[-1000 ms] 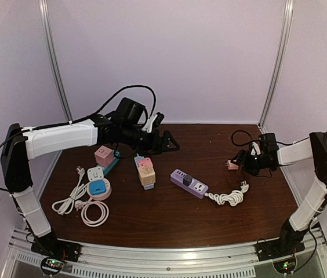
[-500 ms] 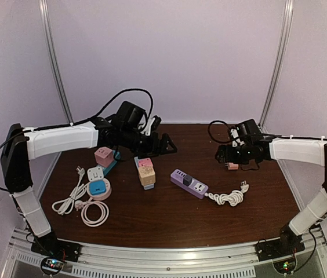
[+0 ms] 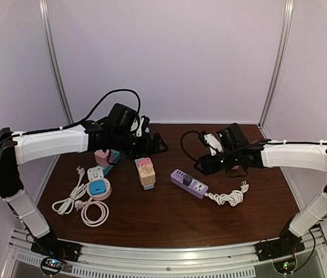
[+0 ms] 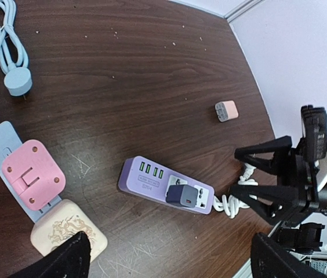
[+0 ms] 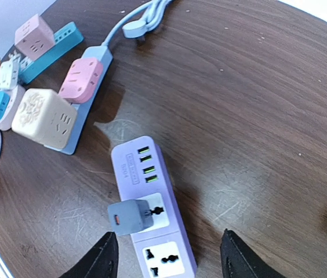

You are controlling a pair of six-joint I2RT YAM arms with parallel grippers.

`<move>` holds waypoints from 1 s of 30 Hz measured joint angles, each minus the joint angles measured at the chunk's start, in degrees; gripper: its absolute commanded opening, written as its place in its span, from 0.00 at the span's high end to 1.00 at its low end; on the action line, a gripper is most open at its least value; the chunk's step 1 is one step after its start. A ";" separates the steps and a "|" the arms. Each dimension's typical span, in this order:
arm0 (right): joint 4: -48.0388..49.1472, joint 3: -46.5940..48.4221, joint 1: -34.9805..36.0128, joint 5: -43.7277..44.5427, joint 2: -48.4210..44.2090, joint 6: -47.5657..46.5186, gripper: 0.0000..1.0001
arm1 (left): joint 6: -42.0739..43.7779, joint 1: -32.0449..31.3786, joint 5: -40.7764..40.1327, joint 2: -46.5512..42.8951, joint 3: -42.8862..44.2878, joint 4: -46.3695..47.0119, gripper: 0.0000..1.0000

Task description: Pull the plug off the socket

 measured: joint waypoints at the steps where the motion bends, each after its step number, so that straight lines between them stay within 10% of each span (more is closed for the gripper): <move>1: -0.04 0.24 1.05 0.00 0.28 -0.66 0.42 | -0.28 0.00 -0.46 -0.70 -0.55 0.28 0.02; 30: -7.04 11.08 7.04 1.40 15.76 -9.40 0.63 | 3.54 1.27 1.81 -2.95 -2.54 0.15 0.02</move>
